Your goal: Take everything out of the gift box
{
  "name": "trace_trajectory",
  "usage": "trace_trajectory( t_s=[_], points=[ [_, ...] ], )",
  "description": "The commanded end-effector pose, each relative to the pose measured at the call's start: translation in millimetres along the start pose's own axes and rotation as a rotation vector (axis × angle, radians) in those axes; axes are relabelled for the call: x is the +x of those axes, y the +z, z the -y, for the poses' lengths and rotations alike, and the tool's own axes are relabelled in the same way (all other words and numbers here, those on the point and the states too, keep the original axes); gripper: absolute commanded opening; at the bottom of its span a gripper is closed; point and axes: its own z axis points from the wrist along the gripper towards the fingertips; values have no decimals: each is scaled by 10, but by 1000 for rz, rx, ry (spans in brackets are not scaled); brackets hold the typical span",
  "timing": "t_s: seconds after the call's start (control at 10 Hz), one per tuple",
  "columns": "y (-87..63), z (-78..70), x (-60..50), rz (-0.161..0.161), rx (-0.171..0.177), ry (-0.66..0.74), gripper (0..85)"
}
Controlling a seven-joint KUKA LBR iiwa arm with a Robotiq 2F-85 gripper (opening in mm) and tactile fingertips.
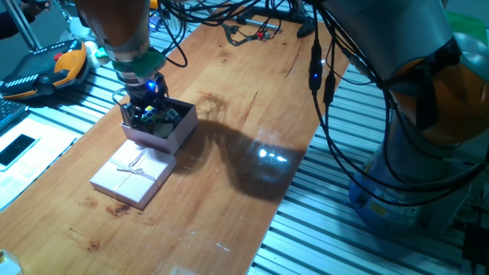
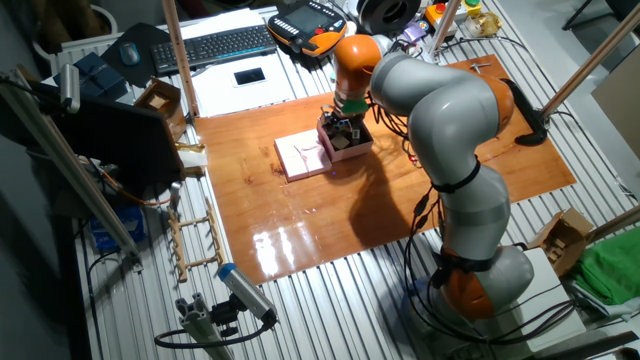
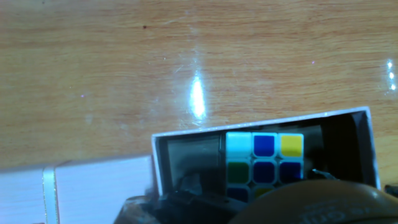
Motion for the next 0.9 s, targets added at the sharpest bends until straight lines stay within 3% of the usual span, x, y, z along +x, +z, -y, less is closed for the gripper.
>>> trace_trajectory(
  t_s=[0.0, 0.5, 0.8],
  points=[
    [4, 1, 0, 2, 2, -1, 843],
    [-13, 8, 4, -3, -12, -9, 847],
    [-13, 8, 4, -26, -48, -51, 803]
  ],
)
